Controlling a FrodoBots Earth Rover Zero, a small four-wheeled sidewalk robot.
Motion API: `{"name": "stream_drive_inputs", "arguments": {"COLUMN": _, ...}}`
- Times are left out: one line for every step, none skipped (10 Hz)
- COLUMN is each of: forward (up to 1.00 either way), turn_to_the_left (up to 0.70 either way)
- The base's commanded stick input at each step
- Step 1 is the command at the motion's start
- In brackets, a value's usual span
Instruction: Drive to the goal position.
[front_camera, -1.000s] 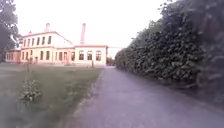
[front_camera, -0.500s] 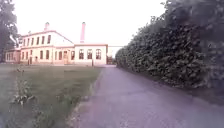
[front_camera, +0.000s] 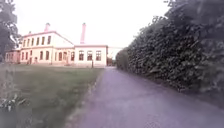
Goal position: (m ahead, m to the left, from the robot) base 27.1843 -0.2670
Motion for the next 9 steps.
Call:
{"name": "stream_drive_inputs", "arguments": {"forward": 0.5, "turn_to_the_left": 0.0}}
{"name": "stream_drive_inputs", "arguments": {"forward": 0.5, "turn_to_the_left": 0.0}}
{"name": "stream_drive_inputs", "arguments": {"forward": 0.5, "turn_to_the_left": 0.0}}
{"name": "stream_drive_inputs", "arguments": {"forward": 0.5, "turn_to_the_left": 0.0}}
{"name": "stream_drive_inputs", "arguments": {"forward": 0.5, "turn_to_the_left": 0.0}}
{"name": "stream_drive_inputs", "arguments": {"forward": 0.5, "turn_to_the_left": -0.41}}
{"name": "stream_drive_inputs", "arguments": {"forward": 0.5, "turn_to_the_left": -0.5}}
{"name": "stream_drive_inputs", "arguments": {"forward": 0.5, "turn_to_the_left": -0.3}}
{"name": "stream_drive_inputs", "arguments": {"forward": 0.5, "turn_to_the_left": 0.0}}
